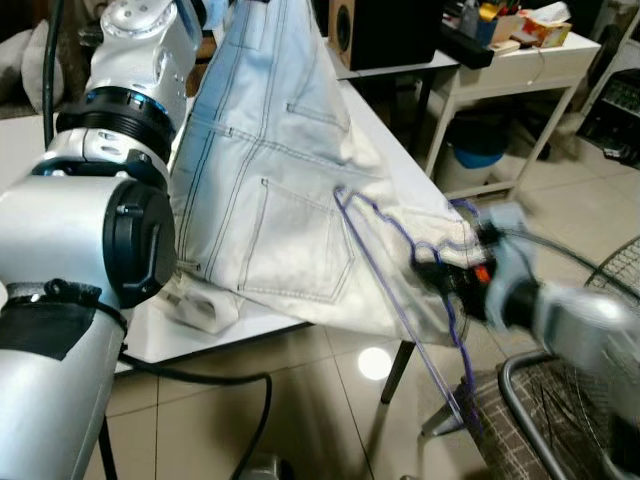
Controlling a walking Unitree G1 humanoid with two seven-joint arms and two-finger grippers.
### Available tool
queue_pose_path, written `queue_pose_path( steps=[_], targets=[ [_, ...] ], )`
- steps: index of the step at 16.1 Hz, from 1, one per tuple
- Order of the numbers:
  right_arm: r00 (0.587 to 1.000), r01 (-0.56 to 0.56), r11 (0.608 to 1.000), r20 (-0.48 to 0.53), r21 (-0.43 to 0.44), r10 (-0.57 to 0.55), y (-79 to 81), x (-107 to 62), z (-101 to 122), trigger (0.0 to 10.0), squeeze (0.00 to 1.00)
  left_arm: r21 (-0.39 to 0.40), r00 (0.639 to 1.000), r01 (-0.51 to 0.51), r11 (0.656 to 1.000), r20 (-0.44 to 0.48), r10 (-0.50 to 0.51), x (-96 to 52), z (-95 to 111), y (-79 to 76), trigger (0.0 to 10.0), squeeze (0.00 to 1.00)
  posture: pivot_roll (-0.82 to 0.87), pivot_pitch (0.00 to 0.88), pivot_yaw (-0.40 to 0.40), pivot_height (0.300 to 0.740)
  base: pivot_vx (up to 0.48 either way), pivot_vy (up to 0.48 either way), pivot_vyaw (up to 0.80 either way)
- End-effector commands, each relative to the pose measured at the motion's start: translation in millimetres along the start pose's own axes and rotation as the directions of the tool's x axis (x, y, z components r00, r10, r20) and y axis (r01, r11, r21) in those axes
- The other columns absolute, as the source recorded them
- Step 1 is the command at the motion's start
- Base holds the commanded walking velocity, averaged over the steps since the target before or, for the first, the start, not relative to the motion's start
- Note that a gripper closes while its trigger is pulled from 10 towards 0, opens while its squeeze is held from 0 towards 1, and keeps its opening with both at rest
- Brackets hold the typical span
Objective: Hang hanger
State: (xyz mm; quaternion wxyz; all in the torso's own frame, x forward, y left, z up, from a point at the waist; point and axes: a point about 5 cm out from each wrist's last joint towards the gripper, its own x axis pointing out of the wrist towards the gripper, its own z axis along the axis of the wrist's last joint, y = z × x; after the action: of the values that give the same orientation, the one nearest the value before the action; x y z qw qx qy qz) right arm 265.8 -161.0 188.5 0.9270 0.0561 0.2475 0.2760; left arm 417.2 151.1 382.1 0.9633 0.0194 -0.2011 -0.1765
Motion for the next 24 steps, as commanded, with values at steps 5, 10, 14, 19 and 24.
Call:
queue_pose_path(
  steps=[5, 10, 14, 19, 24],
  targets=[
    [0.974, -0.020, 0.997, 0.224, -0.068, 0.035, -4.4, 69.3, 77.6, 10.0, 0.00, 0.013, 0.990, 0.068, 0.998, 0.121, -0.069, 3.7, 37.0, -1.6, 10.0, 0.00, 0.01, 0.000, -0.015, 0.723, 0.000, 0.000, 0.00],
    [0.847, -0.091, 0.995, 0.528, 0.030, 0.061, 0.9, 81.1, 149.9, 10.0, 0.00, -0.092, 0.973, 0.172, 0.981, 0.174, -0.154, 8.9, 53.2, -20.5, 10.0, 0.00, 0.02, 0.000, -0.003, 0.723, 0.000, 0.000, 0.00],
    [0.894, -0.024, 0.997, 0.449, 0.070, -0.010, -14.5, 97.8, 109.6, 10.0, 0.00, -0.133, 0.969, 0.248, 0.959, 0.048, -0.244, 10.2, 28.1, -42.9, 10.0, 0.00, 0.01, 0.000, 0.025, 0.723, 0.000, 0.000, 0.00],
    [0.935, -0.031, 0.973, 0.352, 0.229, -0.053, -23.8, 115.6, 56.0, 10.0, 0.00, 0.030, 0.915, 0.399, 0.917, 0.050, -0.400, 8.4, 15.4, -76.1, 10.0, 0.00, 0.00, 0.000, 0.063, 0.723, 0.000, 0.000, 0.00],
    [0.905, 0.084, 0.902, 0.346, 0.424, -0.247, -44.2, 107.5, 16.9, 10.0, 0.00, 0.254, 0.713, 0.700, 0.667, -0.201, -0.672, -15.0, -70.5, -147.5, 10.0, 0.00, -0.01, 0.000, 0.079, 0.723, 0.000, 0.000, 0.00]
  ],
)
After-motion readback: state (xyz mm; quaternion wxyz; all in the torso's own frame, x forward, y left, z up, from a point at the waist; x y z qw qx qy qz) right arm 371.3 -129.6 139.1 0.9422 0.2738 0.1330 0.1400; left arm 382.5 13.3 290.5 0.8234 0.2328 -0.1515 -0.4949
